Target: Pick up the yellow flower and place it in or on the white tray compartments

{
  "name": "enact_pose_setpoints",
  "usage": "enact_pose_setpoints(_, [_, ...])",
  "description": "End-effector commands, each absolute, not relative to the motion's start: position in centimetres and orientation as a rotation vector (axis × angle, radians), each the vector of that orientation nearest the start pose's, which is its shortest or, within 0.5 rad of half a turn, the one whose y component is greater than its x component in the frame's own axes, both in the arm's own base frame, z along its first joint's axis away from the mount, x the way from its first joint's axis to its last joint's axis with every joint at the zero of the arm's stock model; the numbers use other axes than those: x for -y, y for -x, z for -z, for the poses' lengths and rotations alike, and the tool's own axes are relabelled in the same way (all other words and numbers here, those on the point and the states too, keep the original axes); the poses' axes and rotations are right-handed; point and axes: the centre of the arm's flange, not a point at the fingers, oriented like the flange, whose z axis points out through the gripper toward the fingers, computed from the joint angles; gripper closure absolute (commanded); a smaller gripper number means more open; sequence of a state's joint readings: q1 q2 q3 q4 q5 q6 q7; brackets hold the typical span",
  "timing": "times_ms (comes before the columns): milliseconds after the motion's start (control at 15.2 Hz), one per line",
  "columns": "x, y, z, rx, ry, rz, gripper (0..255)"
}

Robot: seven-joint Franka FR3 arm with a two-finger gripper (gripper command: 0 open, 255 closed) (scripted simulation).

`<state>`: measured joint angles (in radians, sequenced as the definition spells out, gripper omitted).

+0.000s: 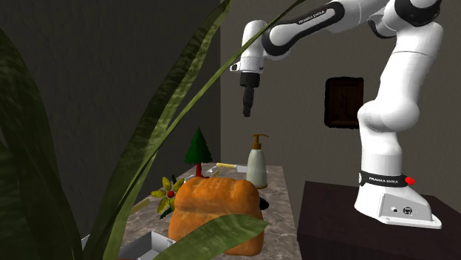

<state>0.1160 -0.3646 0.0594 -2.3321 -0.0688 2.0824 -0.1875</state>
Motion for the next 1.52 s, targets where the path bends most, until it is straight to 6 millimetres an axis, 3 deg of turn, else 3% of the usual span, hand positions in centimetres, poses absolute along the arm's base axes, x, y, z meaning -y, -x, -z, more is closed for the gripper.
enact_pose_setpoints(0, [-8.8,-45.9,-46.8,0.760,3.153,0.185,0])
enact_pose_setpoints(726, [-16.0,-52.4,-35.5,1.480,3.025,0.179,0])
enact_pose_setpoints(1452, [-23.5,-55.8,-23.1,2.180,2.715,0.162,0])
